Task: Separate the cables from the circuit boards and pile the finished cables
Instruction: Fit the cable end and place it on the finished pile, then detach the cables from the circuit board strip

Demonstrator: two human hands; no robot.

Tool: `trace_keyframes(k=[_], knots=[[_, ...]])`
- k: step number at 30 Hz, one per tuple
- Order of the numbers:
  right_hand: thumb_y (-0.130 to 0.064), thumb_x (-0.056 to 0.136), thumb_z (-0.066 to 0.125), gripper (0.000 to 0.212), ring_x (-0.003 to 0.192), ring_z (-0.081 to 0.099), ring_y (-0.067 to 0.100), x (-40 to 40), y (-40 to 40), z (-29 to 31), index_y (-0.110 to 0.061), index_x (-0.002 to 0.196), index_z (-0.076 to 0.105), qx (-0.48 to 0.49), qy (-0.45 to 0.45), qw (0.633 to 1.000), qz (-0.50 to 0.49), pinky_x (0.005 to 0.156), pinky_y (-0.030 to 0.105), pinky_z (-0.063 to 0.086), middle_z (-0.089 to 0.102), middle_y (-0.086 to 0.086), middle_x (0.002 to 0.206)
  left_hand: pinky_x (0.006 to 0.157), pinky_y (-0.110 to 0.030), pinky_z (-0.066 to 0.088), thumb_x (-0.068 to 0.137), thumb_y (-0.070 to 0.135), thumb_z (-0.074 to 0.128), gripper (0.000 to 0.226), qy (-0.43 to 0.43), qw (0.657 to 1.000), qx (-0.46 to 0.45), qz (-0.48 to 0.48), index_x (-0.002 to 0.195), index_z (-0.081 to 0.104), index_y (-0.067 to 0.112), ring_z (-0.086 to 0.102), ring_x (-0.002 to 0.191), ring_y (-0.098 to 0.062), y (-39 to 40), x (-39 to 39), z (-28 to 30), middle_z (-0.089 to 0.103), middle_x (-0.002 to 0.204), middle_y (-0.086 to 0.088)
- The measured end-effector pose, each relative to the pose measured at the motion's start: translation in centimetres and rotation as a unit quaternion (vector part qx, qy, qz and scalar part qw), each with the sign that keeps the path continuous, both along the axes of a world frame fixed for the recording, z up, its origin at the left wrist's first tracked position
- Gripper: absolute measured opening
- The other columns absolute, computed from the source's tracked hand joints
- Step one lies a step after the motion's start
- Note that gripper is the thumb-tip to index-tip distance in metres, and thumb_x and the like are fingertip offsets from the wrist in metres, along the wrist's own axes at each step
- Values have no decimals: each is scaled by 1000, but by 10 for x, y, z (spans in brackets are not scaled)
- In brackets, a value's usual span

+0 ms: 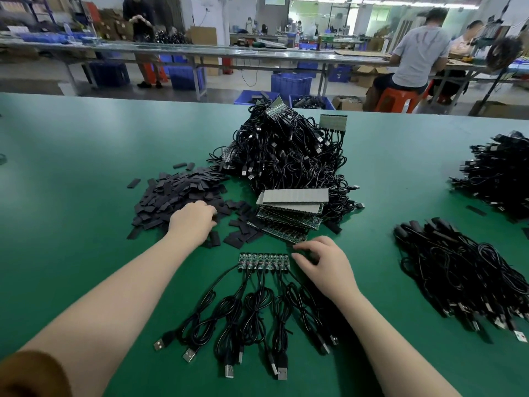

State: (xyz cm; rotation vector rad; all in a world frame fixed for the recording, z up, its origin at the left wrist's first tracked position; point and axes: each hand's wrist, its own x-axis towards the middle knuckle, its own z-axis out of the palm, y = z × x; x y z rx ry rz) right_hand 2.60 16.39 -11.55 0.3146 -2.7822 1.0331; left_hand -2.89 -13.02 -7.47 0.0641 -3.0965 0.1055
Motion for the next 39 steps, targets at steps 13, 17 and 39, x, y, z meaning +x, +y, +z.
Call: trace_keyframes(k=[13, 17, 39], knots=[[-60, 83, 69, 44, 99, 55, 7, 0, -3, 3, -33, 118, 72, 47, -25, 998, 21, 80, 24, 45, 54, -14, 104, 63, -28, 47, 95, 36, 58, 23, 209, 969, 74, -105, 106, 74, 23, 62, 84, -18, 16, 18, 6, 68, 97, 2], [-52, 85, 71, 29, 105, 56, 15, -1, -7, 8, -31, 106, 75, 62, -47, 997, 15, 86, 27, 45, 53, -9, 102, 73, -33, 53, 93, 44, 55, 24, 149, 947, 194, -207, 98, 69, 27, 58, 82, -9, 64, 43, 7, 62, 91, 9], [-45, 87, 67, 16, 99, 65, 23, 5, -35, 34, -32, 93, 75, 58, -184, 980, -53, 84, 34, 55, 73, 0, 97, 79, -21, 38, 83, 32, 73, 47, -211, 921, 290, -151, 124, 50, 23, 51, 95, -11, 105, 35, 2, 48, 108, 6]])
